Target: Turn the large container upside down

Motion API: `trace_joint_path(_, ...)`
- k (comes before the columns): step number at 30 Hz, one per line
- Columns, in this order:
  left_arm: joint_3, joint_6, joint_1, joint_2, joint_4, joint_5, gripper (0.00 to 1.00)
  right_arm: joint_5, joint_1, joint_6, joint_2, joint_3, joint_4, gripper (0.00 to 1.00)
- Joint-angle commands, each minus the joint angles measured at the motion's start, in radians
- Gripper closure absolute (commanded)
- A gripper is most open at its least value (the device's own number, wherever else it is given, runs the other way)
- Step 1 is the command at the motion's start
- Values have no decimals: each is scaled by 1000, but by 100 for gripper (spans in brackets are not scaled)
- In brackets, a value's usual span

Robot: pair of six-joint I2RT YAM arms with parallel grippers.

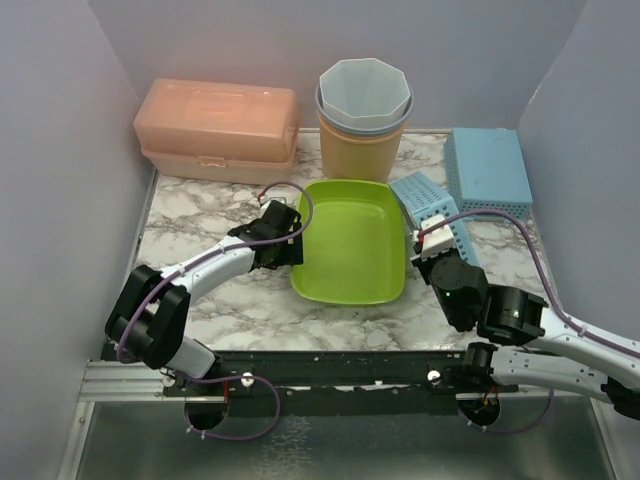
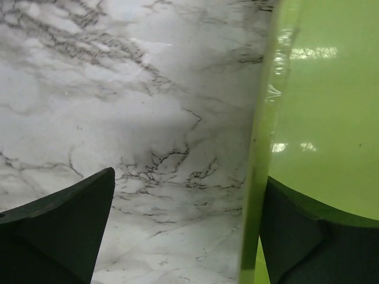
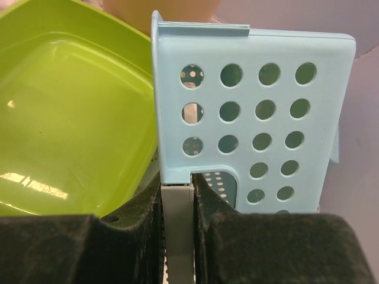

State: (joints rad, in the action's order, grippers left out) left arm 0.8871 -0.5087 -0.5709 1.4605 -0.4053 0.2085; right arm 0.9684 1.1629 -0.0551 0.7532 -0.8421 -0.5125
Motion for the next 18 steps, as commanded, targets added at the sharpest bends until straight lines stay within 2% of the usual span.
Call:
trace_joint_path(1, -21, -98, 75, 10, -128, 189, 6, -41, 0, -78, -23, 41, 142, 99)
trace_joint_path(4, -69, -107, 173, -36, -118, 162, 6, -84, 0, -148, 4, 52, 140, 99)
trace_joint_path(8, -87, -103, 249, -109, -117, 171, 4, -118, 0, -176, 76, 48, 99, 99)
trace_joint_path(14, -120, -57, 383, -223, -151, 142, 1, -195, 0, -282, 133, 73, 163, 99)
trace_joint_path(18, -143, -69, 451, -330, -175, 157, 1, -364, 1, -312, 185, 33, 46, 99)
